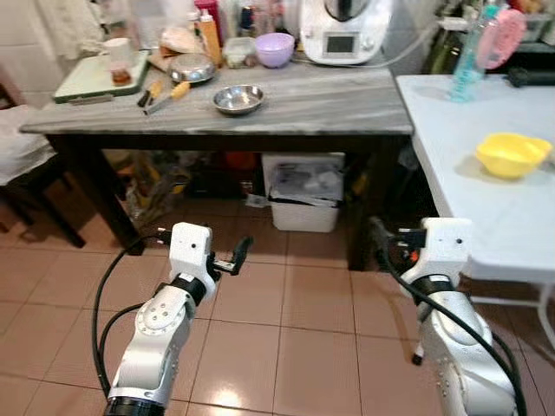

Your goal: Setting the table

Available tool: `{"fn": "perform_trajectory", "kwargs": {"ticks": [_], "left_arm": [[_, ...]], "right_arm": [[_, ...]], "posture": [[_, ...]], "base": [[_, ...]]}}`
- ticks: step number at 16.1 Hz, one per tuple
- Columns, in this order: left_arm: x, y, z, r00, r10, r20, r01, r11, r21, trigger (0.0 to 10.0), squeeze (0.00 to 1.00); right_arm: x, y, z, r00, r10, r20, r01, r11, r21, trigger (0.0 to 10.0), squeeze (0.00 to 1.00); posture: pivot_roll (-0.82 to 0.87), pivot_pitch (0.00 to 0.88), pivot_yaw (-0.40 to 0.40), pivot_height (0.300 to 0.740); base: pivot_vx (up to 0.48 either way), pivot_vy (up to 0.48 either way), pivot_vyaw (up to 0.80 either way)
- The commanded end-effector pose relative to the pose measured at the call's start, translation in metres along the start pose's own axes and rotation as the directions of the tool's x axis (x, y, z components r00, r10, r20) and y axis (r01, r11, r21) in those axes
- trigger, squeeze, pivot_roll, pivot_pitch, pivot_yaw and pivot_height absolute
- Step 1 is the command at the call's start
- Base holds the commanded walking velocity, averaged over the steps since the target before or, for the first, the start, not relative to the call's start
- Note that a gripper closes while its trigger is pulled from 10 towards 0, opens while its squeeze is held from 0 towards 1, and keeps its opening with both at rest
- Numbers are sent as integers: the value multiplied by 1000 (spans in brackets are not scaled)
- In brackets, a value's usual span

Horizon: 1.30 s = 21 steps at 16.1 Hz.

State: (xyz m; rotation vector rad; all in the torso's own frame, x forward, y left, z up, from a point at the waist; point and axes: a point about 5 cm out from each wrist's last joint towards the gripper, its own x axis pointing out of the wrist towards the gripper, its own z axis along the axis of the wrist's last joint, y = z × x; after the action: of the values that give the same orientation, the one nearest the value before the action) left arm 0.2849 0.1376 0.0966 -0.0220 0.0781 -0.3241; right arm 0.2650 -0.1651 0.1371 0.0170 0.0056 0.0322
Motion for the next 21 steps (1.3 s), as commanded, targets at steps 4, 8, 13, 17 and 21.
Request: {"fn": "perform_trajectory", "kwargs": {"ticks": [4, 8, 13, 17, 21], "left_arm": [[-1, 0, 2, 1000, -12, -1, 12, 1000, 2, 10000, 0], [-1, -1, 1, 1000, -16, -4, 16, 1000, 2, 10000, 0], [0, -2, 1, 1000, -21, -8, 21, 1000, 4, 10000, 0], [1, -3, 1, 1000, -19, -7, 19, 1000, 3, 10000, 0], [2, -3, 1, 1000, -3, 11, 3, 1000, -2, 10000, 0]], "right_arm": [[0, -3, 0, 1000, -13, 4, 13, 1000, -10, 10000, 0], [-1, -3, -1, 1000, -17, -2, 17, 1000, -6, 10000, 0], [-1, -4, -2, 1000, -18, -3, 18, 1000, -6, 10000, 0], [0, -4, -1, 1000, -13, 1, 13, 1000, -8, 10000, 0], [1, -2, 0, 1000, -2, 6, 2, 1000, -16, 10000, 0]], "posture": [[-102, 0, 90, 740], [-106, 0, 92, 740], [-108, 0, 91, 740], [-108, 0, 89, 740], [-108, 0, 83, 740]], "base": [[0, -319, 0], [0, -318, 0], [0, -310, -592], [0, -309, -250], [0, -77, 0]]}}
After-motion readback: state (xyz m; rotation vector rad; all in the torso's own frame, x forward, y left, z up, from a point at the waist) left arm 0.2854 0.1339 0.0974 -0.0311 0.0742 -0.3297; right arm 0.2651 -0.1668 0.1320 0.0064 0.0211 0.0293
